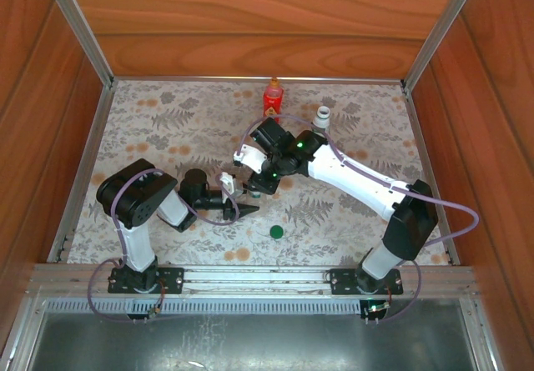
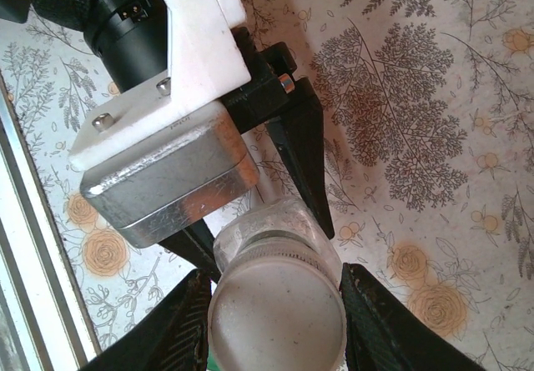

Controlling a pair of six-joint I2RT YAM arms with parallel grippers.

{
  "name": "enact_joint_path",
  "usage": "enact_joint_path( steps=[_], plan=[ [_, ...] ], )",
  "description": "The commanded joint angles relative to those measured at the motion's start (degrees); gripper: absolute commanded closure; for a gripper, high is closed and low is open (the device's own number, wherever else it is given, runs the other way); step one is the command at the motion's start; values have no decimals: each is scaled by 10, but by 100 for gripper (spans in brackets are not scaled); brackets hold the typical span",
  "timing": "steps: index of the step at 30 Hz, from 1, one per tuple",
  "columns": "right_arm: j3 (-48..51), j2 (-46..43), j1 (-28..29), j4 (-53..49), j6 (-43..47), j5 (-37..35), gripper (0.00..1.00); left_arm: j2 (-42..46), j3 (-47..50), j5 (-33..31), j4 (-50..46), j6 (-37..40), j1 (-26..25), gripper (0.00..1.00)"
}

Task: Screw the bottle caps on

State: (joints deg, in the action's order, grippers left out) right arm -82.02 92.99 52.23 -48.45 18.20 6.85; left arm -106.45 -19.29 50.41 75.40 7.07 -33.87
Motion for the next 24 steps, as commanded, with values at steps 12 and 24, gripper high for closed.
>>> enact_joint_path(
  steps=[12,24],
  plan=[
    [46,4,7,10,-88,-15,60,-7,-6,7,0,-12,4,38],
    [103,-37,6,74,-146,-26,62,-7,-7,8,0,-13,3,38]
  ],
)
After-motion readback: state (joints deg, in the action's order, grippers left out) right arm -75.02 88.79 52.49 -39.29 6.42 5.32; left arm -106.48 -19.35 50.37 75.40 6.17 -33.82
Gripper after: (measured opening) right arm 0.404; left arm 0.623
